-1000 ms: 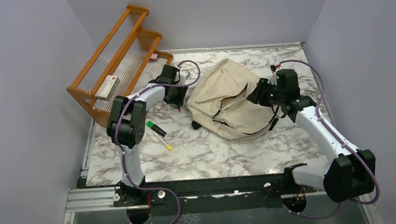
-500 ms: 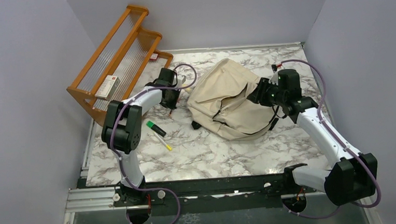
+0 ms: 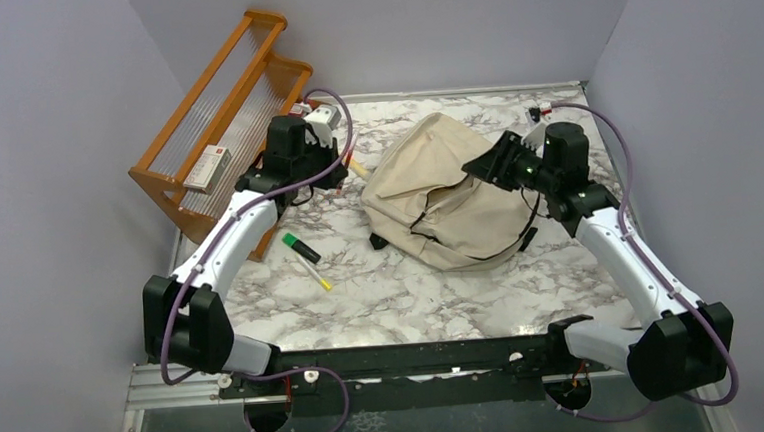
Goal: Pack the student bag
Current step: Pick up the stationery from the center of the board.
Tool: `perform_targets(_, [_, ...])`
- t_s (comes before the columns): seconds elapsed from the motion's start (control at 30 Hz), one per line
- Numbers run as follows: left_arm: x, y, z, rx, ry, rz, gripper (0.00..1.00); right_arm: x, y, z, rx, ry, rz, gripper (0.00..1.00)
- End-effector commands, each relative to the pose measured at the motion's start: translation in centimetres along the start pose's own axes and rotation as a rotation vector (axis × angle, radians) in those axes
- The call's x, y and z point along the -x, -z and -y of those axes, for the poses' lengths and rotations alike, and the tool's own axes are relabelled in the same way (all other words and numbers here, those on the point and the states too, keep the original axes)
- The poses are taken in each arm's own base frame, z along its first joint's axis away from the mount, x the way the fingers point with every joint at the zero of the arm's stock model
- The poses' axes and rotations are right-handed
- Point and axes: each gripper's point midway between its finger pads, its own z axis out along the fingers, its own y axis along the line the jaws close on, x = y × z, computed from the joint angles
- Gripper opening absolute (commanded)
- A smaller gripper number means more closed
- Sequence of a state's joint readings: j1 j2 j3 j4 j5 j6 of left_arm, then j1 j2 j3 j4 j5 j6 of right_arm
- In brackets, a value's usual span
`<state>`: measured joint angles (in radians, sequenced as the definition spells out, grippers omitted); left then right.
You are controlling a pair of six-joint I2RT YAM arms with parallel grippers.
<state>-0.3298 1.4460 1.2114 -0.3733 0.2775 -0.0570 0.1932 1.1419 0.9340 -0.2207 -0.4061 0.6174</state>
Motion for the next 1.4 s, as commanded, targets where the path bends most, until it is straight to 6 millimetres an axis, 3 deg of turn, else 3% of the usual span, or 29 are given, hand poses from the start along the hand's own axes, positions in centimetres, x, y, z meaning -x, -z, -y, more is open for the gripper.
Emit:
perform_targets(0.0, [2.5, 0.7, 4.2, -0.187, 0.191, 0.157, 0.0, 1.2, -0.5, -5.7, 0.215, -0.084, 0.028, 0.47])
perform_targets(0.17, [4.3, 1.0, 7.1, -0.307, 0.379, 0.264, 0.0, 0.4, -2.1, -9.6, 0.296, -0.101, 0.041, 0.52])
perform_targets(0.3, [4.6, 0.3, 10.7, -0.371, 0.378, 0.261, 0.0, -0.6, -3.6, -11.6, 0.327, -0.1, 0.027, 0.52])
perform_targets(0.47, [4.4, -0.3, 13.8, -0.441, 0.36, 0.238, 0.0, -1.7, -5.3, -11.5, 0.315, -0.093, -0.015, 0.52])
perform_targets(0.8, [3.5, -0.4, 16.5, -0.508, 0.296, 0.194, 0.0, -1.9, -6.6, -10.2, 0.265, -0.09, -0.004, 0.5])
perform_targets(0.97, [3.2, -0.3, 17.5, -0.526, 0.272, 0.185, 0.0, -1.8, -7.6, -10.0, 0.256, -0.091, -0.012, 0.4])
perform_targets(1.13, [2.8, -0.6, 17.3, -0.501, 0.274, 0.175, 0.0, -1.4, -7.5, -10.3, 0.264, -0.088, 0.007, 0.13])
perform_targets(1.23, [2.5, -1.1, 16.8, -0.468, 0.27, 0.164, 0.14, -1.2, -7.3, -9.7, 0.235, -0.089, 0.025, 0.03])
perform_targets(1.37, [2.7, -1.4, 16.3, -0.439, 0.249, 0.17, 0.5, -0.2, -6.7, -8.2, 0.129, -0.033, 0.072, 0.0])
